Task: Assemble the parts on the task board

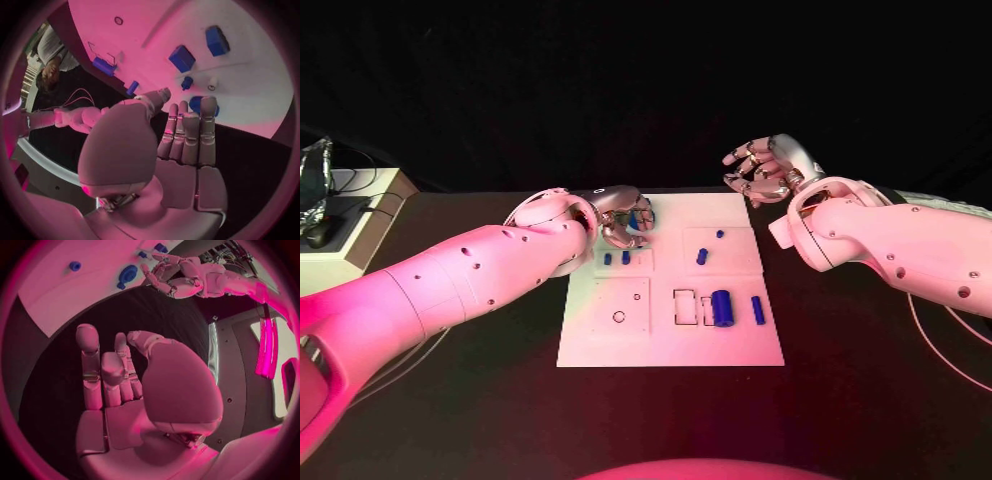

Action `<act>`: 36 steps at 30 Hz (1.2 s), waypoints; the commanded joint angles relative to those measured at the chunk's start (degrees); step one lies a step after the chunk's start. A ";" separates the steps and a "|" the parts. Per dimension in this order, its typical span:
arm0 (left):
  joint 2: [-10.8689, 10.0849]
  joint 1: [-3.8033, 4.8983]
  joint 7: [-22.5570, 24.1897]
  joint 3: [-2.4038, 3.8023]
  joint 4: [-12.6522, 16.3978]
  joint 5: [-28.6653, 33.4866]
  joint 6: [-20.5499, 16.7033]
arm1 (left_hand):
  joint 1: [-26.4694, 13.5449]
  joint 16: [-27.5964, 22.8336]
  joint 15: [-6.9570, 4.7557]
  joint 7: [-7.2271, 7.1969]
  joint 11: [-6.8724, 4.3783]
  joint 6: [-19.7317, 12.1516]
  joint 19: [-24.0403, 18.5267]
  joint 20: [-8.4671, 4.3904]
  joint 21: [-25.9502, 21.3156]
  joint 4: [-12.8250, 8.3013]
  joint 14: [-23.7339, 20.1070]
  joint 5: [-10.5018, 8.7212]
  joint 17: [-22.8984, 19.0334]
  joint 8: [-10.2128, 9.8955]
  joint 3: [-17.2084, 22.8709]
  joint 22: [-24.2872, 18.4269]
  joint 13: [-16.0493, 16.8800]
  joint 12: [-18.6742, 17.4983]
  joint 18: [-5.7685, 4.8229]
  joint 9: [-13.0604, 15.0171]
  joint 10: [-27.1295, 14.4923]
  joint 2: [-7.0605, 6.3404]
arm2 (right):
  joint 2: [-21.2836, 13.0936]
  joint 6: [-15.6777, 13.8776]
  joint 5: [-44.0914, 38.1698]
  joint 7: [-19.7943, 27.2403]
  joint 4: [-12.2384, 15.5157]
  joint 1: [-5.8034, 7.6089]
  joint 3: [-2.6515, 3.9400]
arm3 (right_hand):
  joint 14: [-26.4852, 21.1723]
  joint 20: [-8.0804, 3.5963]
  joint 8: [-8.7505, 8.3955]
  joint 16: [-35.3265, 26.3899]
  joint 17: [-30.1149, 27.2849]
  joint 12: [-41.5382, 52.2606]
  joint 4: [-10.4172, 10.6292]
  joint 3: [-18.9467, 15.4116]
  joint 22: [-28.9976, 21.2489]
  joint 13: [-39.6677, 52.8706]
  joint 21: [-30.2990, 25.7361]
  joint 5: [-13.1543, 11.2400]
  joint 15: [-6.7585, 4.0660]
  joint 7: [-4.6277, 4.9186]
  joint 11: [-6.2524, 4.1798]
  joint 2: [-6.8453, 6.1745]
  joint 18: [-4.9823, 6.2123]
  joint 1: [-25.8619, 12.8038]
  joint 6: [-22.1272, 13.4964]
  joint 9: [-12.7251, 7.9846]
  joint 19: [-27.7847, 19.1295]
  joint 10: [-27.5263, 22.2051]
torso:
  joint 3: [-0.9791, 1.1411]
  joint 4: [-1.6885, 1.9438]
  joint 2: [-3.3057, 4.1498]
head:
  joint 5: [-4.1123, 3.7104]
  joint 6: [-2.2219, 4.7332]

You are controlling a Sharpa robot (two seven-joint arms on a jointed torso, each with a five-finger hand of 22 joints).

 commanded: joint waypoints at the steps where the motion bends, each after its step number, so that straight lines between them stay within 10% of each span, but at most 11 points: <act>1: 0.44 -0.06 -1.76 -0.03 -0.43 -2.75 2.06 | -0.87 1.40 0.04 0.13 0.11 0.39 1.61 0.09 1.90 -0.12 1.40 -0.36 1.58 -0.19 -0.30 2.11 -0.02 -0.29 -0.80 -0.03 0.05 0.05 | 0.12 -1.04 0.01 2.25 0.09 0.00 0.02 | 0.35 0.01 0.10 -0.43 -0.17 -0.85 -0.46 0.08 -0.19 -0.70 -0.44 0.12 0.20 0.58 0.01 0.07 0.47 -0.62 0.01 0.06 0.40 0.48 | 0.02 0.00 -0.01 | -0.02 -0.12; 36: 1.28 -0.64 -5.54 -0.14 -1.22 -3.39 3.13 | 0.06 5.07 0.24 1.09 0.34 1.68 5.38 0.23 7.68 -1.42 4.71 -0.17 4.68 -0.48 2.17 8.34 0.08 -0.23 -1.82 0.09 1.42 1.37 | 0.46 -1.10 0.22 2.89 -0.10 0.00 0.02 | -0.03 0.45 0.05 -2.00 -0.68 -7.90 -1.94 0.51 -1.05 -6.55 -2.54 0.05 0.77 1.09 0.76 0.27 0.63 -2.27 0.00 0.16 0.29 1.05 | 0.04 0.05 0.03 | -0.19 -0.80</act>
